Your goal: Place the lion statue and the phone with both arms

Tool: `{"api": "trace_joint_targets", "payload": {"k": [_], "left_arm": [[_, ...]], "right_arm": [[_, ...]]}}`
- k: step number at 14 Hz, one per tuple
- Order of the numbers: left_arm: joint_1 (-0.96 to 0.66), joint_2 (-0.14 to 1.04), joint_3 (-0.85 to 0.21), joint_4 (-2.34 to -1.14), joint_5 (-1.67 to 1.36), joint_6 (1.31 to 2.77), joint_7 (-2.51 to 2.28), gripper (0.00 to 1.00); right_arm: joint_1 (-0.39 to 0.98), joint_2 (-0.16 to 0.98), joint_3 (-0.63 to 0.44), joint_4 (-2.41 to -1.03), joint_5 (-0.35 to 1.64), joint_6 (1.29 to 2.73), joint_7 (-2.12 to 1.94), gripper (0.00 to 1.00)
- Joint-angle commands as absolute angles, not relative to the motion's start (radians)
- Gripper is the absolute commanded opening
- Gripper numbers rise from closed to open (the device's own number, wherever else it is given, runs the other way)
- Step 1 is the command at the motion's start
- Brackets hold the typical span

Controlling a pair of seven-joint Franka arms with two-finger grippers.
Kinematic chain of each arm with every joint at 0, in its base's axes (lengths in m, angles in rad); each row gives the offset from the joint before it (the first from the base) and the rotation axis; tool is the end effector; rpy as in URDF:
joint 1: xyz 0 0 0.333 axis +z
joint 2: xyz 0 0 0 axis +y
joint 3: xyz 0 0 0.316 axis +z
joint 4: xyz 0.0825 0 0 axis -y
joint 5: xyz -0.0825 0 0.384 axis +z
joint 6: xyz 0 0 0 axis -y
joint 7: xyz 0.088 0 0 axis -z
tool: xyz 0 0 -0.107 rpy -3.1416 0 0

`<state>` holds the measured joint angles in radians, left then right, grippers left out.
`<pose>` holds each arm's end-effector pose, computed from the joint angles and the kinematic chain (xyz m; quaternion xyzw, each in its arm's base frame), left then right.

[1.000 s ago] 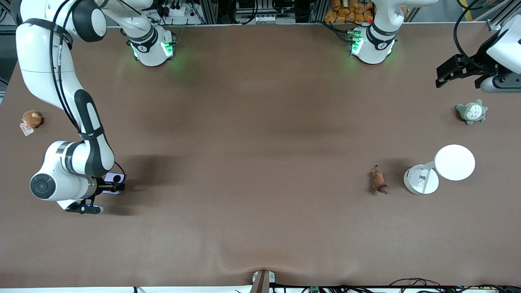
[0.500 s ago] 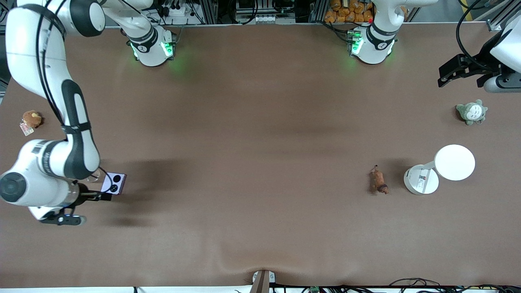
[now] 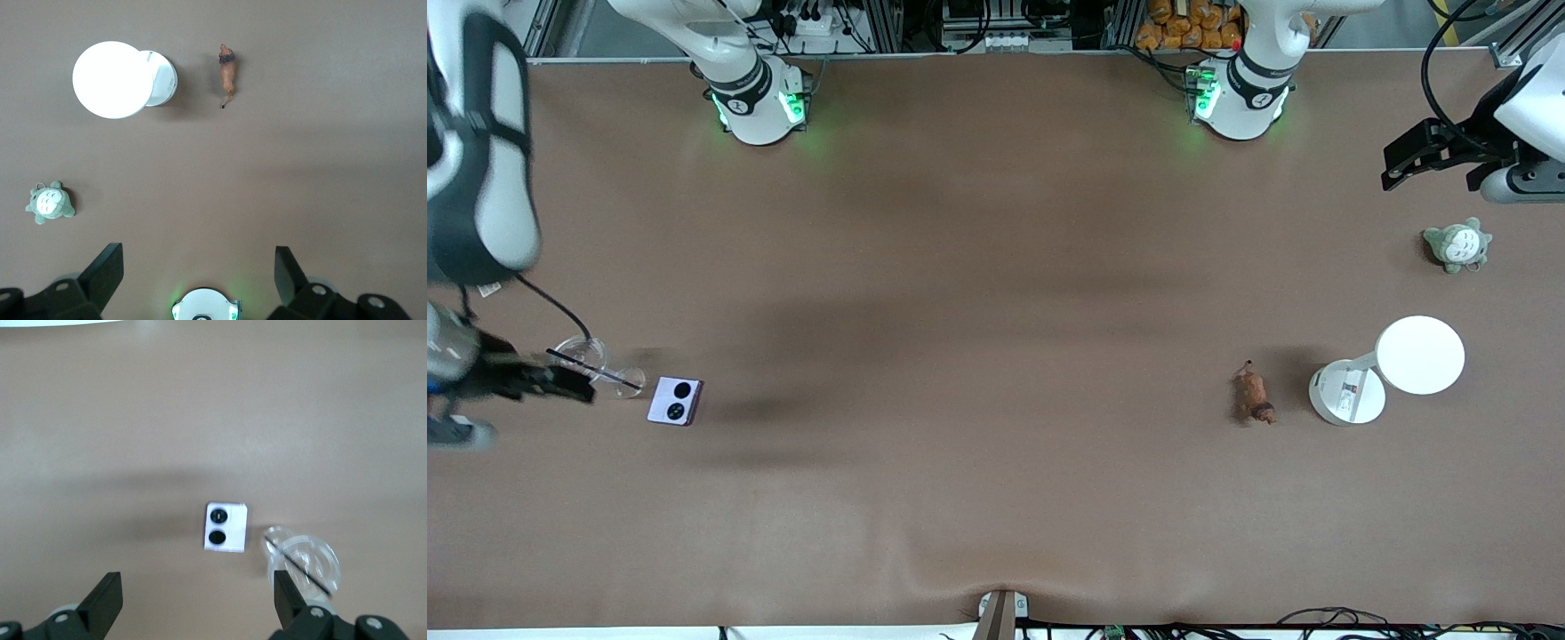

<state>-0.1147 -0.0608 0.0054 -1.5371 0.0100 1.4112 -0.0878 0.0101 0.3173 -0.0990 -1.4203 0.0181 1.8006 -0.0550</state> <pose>0.5155 -0.0553 0.6593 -0.9994 0.0101 0.0319 0.0080 0.6619 -0.0483 0.5247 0.9993 -0.0158 0.0317 0.0088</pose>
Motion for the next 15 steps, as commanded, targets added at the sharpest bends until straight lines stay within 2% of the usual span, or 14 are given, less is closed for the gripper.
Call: {"api": "trace_joint_targets", "payload": {"k": [1, 3, 5, 11, 15], "left_arm": [[-0.118, -0.072, 0.003, -1.543, 0.008, 1.407, -0.104, 1.00], [-0.121, -0.074, 0.003, -1.543, 0.009, 1.407, -0.104, 1.00], [-0.114, -0.075, 0.003, -1.540, 0.009, 1.407, -0.103, 1.00], [-0.110, -0.074, 0.005, -1.545, 0.009, 1.404, -0.103, 1.00], [-0.117, -0.072, 0.002, -1.551, 0.011, 1.404, -0.103, 1.00]], "right_arm": [[0.006, 0.059, -0.097, -1.690, 0.023, 1.813, -0.081, 1.00], [0.003, -0.035, -0.100, -1.739, 0.064, 1.751, -0.069, 1.00], [-0.002, -0.063, -0.106, -1.735, 0.103, 1.672, -0.066, 1.00], [0.017, -0.069, -0.094, -1.675, 0.081, 1.551, 0.061, 1.00], [0.018, -0.069, -0.091, -1.640, 0.015, 1.545, 0.038, 1.00]]}}
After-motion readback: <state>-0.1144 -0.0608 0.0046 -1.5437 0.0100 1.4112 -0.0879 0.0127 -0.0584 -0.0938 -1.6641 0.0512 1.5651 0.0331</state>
